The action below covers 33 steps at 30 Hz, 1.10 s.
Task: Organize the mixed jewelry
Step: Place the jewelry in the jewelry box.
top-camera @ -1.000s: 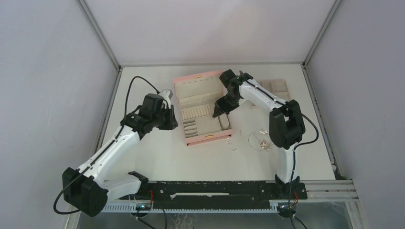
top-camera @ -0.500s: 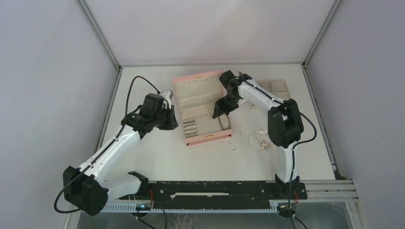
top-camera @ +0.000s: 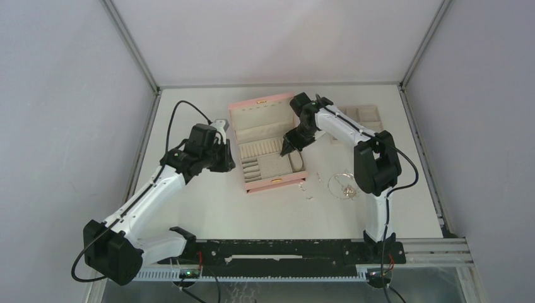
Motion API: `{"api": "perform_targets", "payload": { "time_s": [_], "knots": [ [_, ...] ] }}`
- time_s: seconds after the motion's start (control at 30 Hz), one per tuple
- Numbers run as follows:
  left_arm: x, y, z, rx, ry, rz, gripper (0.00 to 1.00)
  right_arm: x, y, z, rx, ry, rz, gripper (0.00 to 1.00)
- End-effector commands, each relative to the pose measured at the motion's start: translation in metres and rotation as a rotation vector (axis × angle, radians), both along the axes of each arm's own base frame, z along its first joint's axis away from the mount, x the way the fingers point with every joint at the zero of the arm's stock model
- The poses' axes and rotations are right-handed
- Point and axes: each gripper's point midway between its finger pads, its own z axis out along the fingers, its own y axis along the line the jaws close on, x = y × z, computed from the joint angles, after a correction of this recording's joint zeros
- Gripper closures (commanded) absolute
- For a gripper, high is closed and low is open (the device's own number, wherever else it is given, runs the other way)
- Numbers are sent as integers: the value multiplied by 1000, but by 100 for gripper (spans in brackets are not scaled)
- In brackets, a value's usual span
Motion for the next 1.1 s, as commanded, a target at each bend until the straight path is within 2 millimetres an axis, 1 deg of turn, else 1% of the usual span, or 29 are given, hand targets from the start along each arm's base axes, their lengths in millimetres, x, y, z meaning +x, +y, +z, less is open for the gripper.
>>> {"api": "perform_targets", "payload": {
  "time_s": [0.0,0.27,1.07],
  "knots": [
    [12,-6,26,-18,-75,-21,73,10,1,5,19,-25,-10,100],
    [12,-7,25,-20,-71,-21,73,13,-2,5,19,-29,-14,100],
    [15,-10,26,-27,-69,-22,73,16,1,-1,28,-25,-1,100]
  ]
}}
